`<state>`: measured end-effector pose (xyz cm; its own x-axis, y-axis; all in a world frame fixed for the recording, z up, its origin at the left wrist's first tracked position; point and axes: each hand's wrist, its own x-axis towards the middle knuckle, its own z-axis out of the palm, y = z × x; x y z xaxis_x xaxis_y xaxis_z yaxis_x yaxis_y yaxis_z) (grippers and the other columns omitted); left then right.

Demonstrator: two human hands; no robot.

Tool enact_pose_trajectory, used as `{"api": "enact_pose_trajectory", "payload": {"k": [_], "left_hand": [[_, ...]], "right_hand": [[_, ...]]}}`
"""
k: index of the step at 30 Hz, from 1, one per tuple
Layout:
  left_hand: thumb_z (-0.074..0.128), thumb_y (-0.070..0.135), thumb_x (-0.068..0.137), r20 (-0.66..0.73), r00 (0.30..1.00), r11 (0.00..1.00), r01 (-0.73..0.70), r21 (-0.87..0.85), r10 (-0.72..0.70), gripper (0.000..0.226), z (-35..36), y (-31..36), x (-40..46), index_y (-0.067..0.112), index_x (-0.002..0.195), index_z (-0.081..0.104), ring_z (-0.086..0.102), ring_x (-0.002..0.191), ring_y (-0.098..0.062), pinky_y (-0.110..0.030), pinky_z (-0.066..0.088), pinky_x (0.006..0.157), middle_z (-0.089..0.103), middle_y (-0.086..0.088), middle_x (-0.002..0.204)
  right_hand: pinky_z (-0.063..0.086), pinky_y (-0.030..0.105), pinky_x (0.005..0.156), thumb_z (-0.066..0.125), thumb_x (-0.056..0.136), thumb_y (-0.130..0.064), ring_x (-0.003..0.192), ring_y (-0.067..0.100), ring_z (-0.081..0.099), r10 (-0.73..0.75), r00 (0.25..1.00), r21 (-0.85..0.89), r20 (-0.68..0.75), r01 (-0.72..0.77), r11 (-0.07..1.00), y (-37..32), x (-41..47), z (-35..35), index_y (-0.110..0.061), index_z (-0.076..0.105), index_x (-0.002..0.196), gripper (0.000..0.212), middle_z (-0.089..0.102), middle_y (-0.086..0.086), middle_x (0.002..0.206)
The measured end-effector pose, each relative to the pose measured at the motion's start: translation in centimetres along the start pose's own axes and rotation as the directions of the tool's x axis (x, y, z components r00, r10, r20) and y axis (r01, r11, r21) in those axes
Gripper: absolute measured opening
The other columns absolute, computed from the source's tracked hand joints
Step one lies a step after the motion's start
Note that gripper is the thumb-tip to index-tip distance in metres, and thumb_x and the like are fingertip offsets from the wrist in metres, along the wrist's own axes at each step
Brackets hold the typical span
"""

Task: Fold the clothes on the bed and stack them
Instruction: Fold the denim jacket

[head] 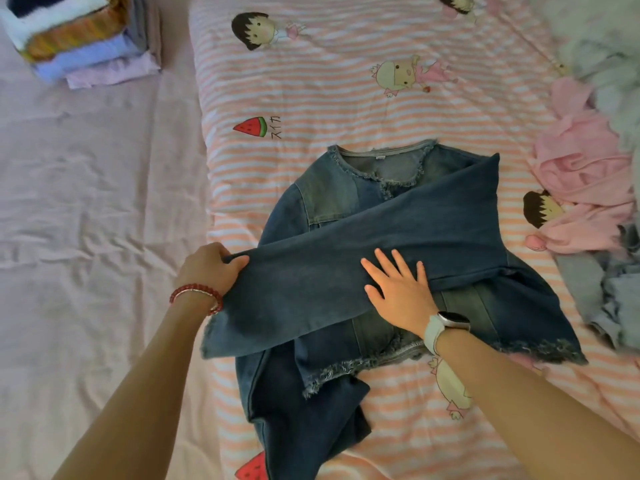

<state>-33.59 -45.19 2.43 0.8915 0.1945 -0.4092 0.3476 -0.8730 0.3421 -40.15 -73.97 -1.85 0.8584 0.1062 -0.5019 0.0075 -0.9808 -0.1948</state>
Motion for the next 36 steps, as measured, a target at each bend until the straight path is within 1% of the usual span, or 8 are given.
{"api": "enact_pose_trajectory", "payload": {"k": [3, 6, 12, 16, 20, 24, 29, 36], "left_hand": [[0.058, 0.032, 0.088, 0.011, 0.999, 0.998, 0.035, 0.058, -0.036, 0.035, -0.7, -0.5, 0.1, 0.008, 0.064, 0.051, 0.047, 0.064, -0.024, -0.032, 0.036, 0.061, 0.051, -0.007, 0.065], [0.061, 0.028, 0.088, 0.249, 0.964, 0.913, 0.187, -0.363, -0.098, 0.029, -2.8, -1.1, -1.1, 0.002, 0.075, 0.062, 0.054, 0.069, -0.026, -0.033, 0.044, 0.064, 0.060, -0.015, 0.075], [0.063, 0.063, 0.068, 0.728, 0.551, 0.435, 0.584, -0.685, 0.407, 0.074, -4.3, 2.4, -4.7, 0.020, 0.128, 0.051, 0.060, 0.109, -0.028, -0.045, 0.054, 0.076, 0.059, -0.006, 0.127], [0.051, 0.053, 0.081, 0.671, 0.687, 0.462, 0.517, -0.720, 0.277, 0.047, -1.9, 4.3, -4.9, 0.023, 0.117, 0.054, 0.060, 0.107, -0.026, -0.044, 0.058, 0.073, 0.056, -0.006, 0.127], [0.050, 0.021, 0.094, 0.187, 0.977, 0.790, 0.035, -0.612, 0.101, 0.022, 1.5, 3.8, -3.8, 0.014, 0.114, 0.056, 0.059, 0.096, -0.019, -0.035, 0.051, 0.084, 0.057, -0.011, 0.124], [0.059, 0.023, 0.088, 0.153, 0.952, 0.925, -0.206, -0.320, 0.265, 0.052, 3.3, 3.4, -2.3, 0.021, 0.137, 0.041, 0.038, 0.125, -0.033, -0.045, 0.032, 0.107, 0.033, -0.012, 0.142], [0.059, 0.026, 0.087, 0.195, 0.893, 0.914, -0.392, -0.104, 0.406, 0.041, 3.4, 5.6, -0.3, 0.019, 0.126, 0.052, 0.013, 0.137, -0.032, -0.038, 0.015, 0.110, 0.020, -0.005, 0.152], [0.060, 0.026, 0.087, 0.096, 0.844, 0.835, -0.494, -0.242, 0.527, 0.013, 3.0, 9.7, 2.3, 0.020, 0.084, 0.050, 0.050, 0.077, -0.018, -0.028, 0.036, 0.069, 0.052, 0.008, 0.075]], "right_hand": [[0.006, 0.043, 0.115, 0.037, 0.098, -0.027, 0.142, 0.019, 0.014, 0.005, 0.982, 0.230, -0.188, 0.039, 0.972, -2.5, -0.6, -0.8, -0.020, 0.036, 0.141, 0.044, 0.028, 0.002, 0.151], [0.027, 0.021, 0.104, 0.046, 0.095, -0.014, 0.125, 0.015, 0.040, -0.021, 0.938, 0.529, -0.346, 0.214, 0.821, -5.2, -1.8, -1.3, -0.012, 0.057, 0.124, 0.031, 0.052, 0.001, 0.128], [0.048, 0.022, 0.080, 0.033, 0.100, -0.033, 0.098, 0.014, 0.060, 0.127, 0.981, 0.986, 0.145, -0.154, 0.065, -8.3, -2.8, -1.5, -0.023, 0.060, 0.102, 0.029, 0.064, -0.004, 0.101], [0.050, 0.032, 0.080, 0.030, 0.094, -0.057, 0.100, 0.014, 0.062, 0.222, 0.921, 0.918, 0.320, -0.244, -0.313, -6.6, -4.3, -0.5, -0.026, 0.059, 0.112, 0.046, 0.067, -0.004, 0.107], [0.049, 0.036, 0.087, 0.053, 0.089, -0.047, 0.104, 0.016, 0.060, 0.263, 0.903, 0.936, 0.339, -0.297, -0.189, -6.3, -5.0, 0.3, -0.026, 0.054, 0.108, 0.028, 0.063, -0.003, 0.111], [0.048, 0.042, 0.092, 0.050, 0.094, -0.010, 0.104, 0.035, 0.058, 0.369, 0.883, 0.949, 0.290, -0.314, 0.005, -7.4, -4.9, 0.4, -0.005, 0.058, 0.096, 0.009, 0.062, 0.022, 0.110], [0.037, 0.037, 0.063, 0.033, 0.100, -0.014, 0.067, 0.021, 0.050, 0.336, 0.861, 0.782, -0.381, 0.107, 0.614, -5.7, -3.9, -3.4, -0.007, 0.045, 0.098, 0.014, 0.051, 0.001, 0.076], [0.026, 0.035, 0.054, 0.034, 0.100, -0.019, 0.056, 0.026, 0.042, 0.303, 0.759, 0.502, -0.576, 0.036, 0.864, 0.2, 1.0, -7.3, -0.009, 0.042, 0.093, 0.014, 0.035, -0.008, 0.058]]}}
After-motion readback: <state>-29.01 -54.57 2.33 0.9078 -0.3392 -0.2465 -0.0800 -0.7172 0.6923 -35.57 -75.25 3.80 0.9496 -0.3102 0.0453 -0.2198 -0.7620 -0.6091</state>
